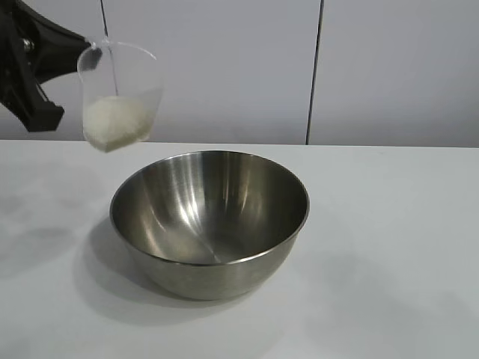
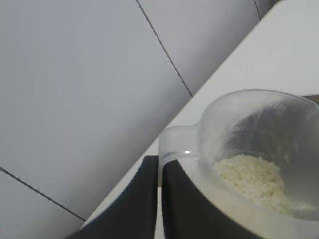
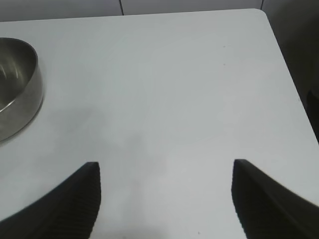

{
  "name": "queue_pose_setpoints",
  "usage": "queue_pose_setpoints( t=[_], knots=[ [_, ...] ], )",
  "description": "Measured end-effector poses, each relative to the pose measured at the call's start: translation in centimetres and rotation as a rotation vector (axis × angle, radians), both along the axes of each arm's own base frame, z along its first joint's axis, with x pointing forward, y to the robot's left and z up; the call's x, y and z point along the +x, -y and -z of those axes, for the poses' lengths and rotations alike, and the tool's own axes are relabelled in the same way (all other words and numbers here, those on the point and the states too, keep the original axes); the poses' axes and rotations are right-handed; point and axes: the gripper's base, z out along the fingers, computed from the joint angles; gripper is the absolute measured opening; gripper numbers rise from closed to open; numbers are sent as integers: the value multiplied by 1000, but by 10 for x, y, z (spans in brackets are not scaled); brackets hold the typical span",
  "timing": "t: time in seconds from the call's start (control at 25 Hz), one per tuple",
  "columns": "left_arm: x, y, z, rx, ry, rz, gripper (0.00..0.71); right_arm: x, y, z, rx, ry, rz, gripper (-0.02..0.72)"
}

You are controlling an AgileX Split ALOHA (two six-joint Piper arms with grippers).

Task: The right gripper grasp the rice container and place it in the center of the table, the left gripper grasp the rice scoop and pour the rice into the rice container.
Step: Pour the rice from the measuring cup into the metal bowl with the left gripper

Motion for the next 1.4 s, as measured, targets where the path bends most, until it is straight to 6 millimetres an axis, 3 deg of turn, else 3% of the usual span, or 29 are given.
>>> queue_pose_setpoints(
  t=[0.12,0.44,0.84,1.4],
  knots=[
    [1,17,0,102,38,65,9,0,0,0,0,0,0,503],
    [12,51,34,460,164,299,9,0,0,0,1,1,-1,503],
    [14,52,38,857,457,539,9,0,0,0,1,1,-1,503],
    [20,57,25,1068,698,643,9,0,0,0,1,1,-1,503]
  ],
)
